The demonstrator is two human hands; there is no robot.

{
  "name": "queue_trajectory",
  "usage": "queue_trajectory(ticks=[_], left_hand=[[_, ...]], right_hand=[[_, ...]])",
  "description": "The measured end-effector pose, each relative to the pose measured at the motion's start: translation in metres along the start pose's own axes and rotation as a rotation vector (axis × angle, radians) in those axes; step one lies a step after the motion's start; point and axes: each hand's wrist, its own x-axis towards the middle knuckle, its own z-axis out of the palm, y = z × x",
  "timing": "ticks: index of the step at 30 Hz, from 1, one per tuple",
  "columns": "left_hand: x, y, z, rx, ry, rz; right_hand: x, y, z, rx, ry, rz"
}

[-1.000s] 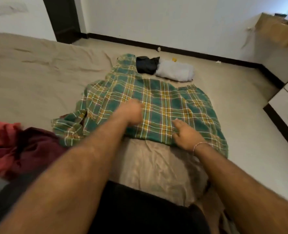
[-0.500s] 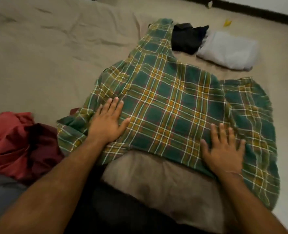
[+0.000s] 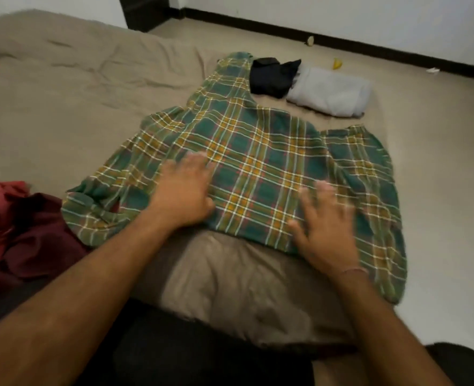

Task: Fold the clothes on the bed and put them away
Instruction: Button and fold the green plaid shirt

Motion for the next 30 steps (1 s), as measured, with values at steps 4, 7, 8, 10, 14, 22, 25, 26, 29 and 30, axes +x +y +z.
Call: queue_trajectory(ticks=[4, 7, 8, 10, 14, 22, 25, 26, 29, 30], left_hand=[[-0.011, 0.055, 0.024, -0.066, -0.309, 0.373], [-0.014, 0.011, 0.036, 0.04, -0.363, 0.207], [-0.013, -0.008, 0.035, 0.054, -0.353, 0.14], [-0.018, -0.04, 0.024, 0.077, -0.356, 0.035], [-0.032, -0.078, 0.009, 0.017, -0.357, -0.04], [-0.052, -0.086, -0.016, -0.078, -0.28, -0.011], [-0.057, -0.096, -0.026, -0.101, -0.253, -0.068], [-0.059, -0.103, -0.03, -0.089, -0.263, -0.102], [-0.056, -0.128, -0.041, -0.116, -0.344, -0.195], [-0.054, -0.132, -0.048, -0.114, -0.365, -0.204]], right_hand=[[-0.013, 0.008, 0.013, -0.023, -0.243, 0.064], [-0.029, 0.063, 0.01, -0.028, -0.255, 0.233], [-0.036, 0.08, 0.008, -0.009, -0.254, 0.273], [-0.052, 0.101, 0.001, 0.112, -0.25, 0.386], [-0.072, 0.107, -0.002, 0.207, -0.134, 0.554], [-0.065, 0.054, -0.012, -0.081, -0.332, -0.143], [-0.063, 0.057, -0.027, 0.04, -0.26, -0.058], [-0.063, 0.063, -0.032, 0.068, -0.215, -0.009], [-0.055, 0.085, -0.046, 0.151, -0.098, 0.127], [-0.051, 0.096, -0.051, 0.177, -0.089, 0.143]])
